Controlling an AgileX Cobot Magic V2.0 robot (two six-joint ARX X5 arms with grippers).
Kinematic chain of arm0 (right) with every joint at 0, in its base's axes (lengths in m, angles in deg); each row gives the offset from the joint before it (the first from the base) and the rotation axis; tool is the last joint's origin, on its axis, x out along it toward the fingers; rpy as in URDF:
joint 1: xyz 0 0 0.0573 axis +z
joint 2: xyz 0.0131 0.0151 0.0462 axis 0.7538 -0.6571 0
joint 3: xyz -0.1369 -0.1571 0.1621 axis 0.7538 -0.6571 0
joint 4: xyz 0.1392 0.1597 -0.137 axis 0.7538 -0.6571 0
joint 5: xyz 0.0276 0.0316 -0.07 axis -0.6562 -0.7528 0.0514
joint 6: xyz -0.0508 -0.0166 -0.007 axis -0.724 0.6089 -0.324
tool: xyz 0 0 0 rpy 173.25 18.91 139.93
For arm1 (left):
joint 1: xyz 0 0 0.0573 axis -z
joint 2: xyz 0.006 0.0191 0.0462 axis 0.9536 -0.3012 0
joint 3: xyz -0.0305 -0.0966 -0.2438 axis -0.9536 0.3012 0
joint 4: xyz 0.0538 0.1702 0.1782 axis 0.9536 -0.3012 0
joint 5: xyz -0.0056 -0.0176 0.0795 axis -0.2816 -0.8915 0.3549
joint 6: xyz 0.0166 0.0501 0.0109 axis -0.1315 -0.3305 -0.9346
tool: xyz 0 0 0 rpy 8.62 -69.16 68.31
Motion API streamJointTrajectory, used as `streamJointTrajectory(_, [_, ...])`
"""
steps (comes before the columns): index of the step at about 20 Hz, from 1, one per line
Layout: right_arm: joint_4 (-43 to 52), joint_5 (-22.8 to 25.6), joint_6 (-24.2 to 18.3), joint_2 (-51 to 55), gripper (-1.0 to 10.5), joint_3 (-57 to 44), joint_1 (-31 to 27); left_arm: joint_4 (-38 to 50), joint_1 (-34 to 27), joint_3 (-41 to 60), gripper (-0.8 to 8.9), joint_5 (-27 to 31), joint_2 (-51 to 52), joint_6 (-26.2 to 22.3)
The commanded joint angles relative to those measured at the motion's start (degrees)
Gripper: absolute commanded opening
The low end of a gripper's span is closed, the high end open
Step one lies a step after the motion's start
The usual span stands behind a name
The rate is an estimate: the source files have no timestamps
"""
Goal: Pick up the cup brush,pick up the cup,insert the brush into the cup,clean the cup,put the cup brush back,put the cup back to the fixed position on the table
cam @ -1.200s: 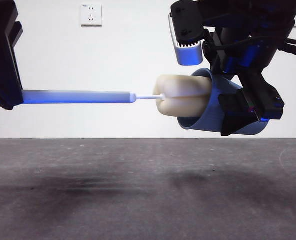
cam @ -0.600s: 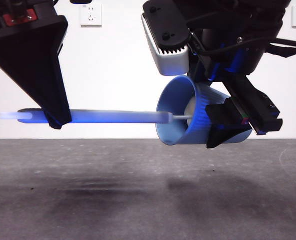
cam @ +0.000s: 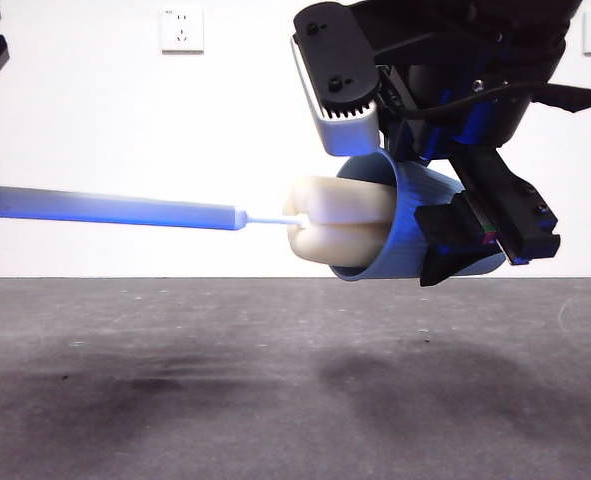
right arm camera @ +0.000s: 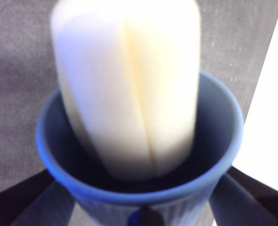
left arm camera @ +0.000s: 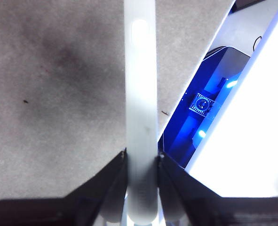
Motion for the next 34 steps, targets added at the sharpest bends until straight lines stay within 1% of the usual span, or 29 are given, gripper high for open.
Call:
streamJointTrajectory(1, [0.39,-1.22,-0.02,-0.50,-0.2,0.13,0.11,2.27,0.13,0.07,-0.09,-0.20,-0.74,0.55])
streamJointTrajectory(3, [0.57,-1.33,0.20,-0.50,-0.2,0.13,0.13,6.69,0.15,0.07,-0.09,-3.26,-2.16,0.55])
streamJointTrajectory(7, [0.98,-1.36,1.11,-0.50,-0.2,0.13,0.31,14.27,0.17,0.07,-0.09,-5.44,-7.37,0.57])
streamJointTrajectory(11, [0.96,-1.33,1.53,-0.50,-0.2,0.13,0.31,17.88,0.17,0.07,-0.09,-6.08,-10.88,2.21])
streamJointTrajectory(14, [0.57,-1.22,2.43,-0.50,-0.2,0.13,0.28,15.91,0.09,0.07,-0.09,-5.57,-10.34,2.93])
streamJointTrajectory(17, [0.07,-1.14,3.21,-0.50,-0.2,0.13,0.07,10.62,-0.04,0.07,-0.09,-2.32,-7.65,3.30])
streamJointTrajectory(20, [0.11,-0.92,5.42,-0.48,-0.2,0.13,0.04,4.85,-0.24,0.07,-0.09,1.90,-3.67,5.14])
streamJointTrajectory(21, [0.13,-0.90,6.56,-0.48,-0.2,0.13,0.04,2.56,-0.33,0.07,-0.09,3.17,-1.88,5.42])
streamJointTrajectory(26, [0.52,-0.52,13.49,-0.35,-0.2,0.13,0.00,-5.05,-0.33,0.07,-0.09,3.76,5.09,7.93])
streamJointTrajectory(28, [0.83,1.09,16.11,-0.24,-0.2,0.15,-0.17,-7.23,-0.33,0.07,-0.09,3.98,7.10,8.96])
streamJointTrajectory(30, [1.68,2.19,19.34,0.35,-0.2,0.15,-0.96,-8.87,-0.33,0.07,-0.09,4.85,8.76,11.10])
streamJointTrajectory(32, [2.05,2.27,24.06,1.75,-0.2,0.15,-2.19,-9.16,-0.33,0.09,-0.09,4.98,10.38,13.38])
streamJointTrajectory(33, [2.10,2.29,27.26,2.75,-0.2,0.15,-2.95,-8.74,-0.33,0.09,-0.09,5.57,11.15,15.08])
streamJointTrajectory(34, [2.08,2.25,31.10,4.11,-0.2,0.15,-3.74,-7.74,-0.33,0.13,-0.09,7.76,11.65,17.51])
